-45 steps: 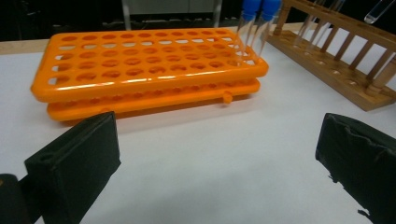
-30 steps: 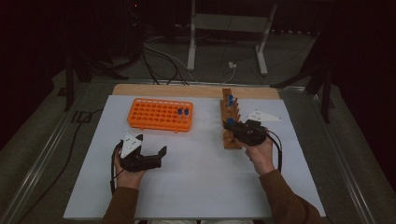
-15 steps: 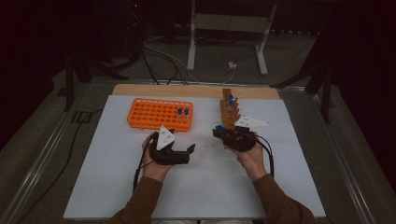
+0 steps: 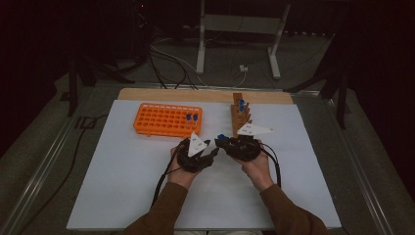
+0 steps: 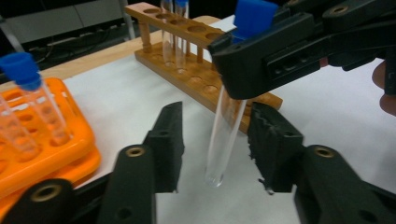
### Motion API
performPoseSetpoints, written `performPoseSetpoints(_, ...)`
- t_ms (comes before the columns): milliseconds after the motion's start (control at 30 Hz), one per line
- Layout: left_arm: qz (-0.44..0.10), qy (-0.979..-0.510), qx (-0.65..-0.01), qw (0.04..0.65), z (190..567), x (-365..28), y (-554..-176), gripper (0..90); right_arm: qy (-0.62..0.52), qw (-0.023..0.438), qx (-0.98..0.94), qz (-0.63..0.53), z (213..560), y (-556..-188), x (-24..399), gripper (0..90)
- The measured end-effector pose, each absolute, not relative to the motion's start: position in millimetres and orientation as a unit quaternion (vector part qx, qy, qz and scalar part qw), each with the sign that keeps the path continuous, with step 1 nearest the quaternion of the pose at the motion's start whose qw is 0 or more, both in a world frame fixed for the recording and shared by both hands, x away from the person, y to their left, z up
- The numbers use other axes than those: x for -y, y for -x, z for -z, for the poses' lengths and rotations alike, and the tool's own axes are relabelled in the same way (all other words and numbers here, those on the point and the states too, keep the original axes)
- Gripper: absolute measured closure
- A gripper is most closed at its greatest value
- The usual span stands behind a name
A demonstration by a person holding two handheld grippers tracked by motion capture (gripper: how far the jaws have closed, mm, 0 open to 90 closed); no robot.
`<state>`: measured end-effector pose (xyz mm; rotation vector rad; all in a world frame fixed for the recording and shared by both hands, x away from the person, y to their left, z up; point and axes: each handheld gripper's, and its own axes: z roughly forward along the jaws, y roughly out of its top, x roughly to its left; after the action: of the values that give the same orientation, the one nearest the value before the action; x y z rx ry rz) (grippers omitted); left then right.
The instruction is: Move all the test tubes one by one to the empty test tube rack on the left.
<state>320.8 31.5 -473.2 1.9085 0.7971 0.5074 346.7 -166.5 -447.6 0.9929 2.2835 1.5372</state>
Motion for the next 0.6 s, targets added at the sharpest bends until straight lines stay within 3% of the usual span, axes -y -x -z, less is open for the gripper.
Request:
performPoseSetpoints(233, -0.197, -0.785, -0.323, 0.49, 476.1, -28.8, -322.1, 74.4, -0.333, 0.102, -0.779, -0.521, 449.1, -345.1, 161.8, 76.8)
performPoseSetpoints(400, -0.2, -0.786, -0.321, 0.49, 477.3, -26.9, -322.4, 77.4, -0.336, 0.099, -0.777, -0.523, 451.0, -347.3, 162.3, 75.8)
performPoseSetpoints(600, -0.206, -0.781, -0.334, 0.487, 476.6, -31.9, -326.4, 77.9, -0.344, 0.096, -0.763, -0.539, 447.1, -349.0, 170.4, 53.8)
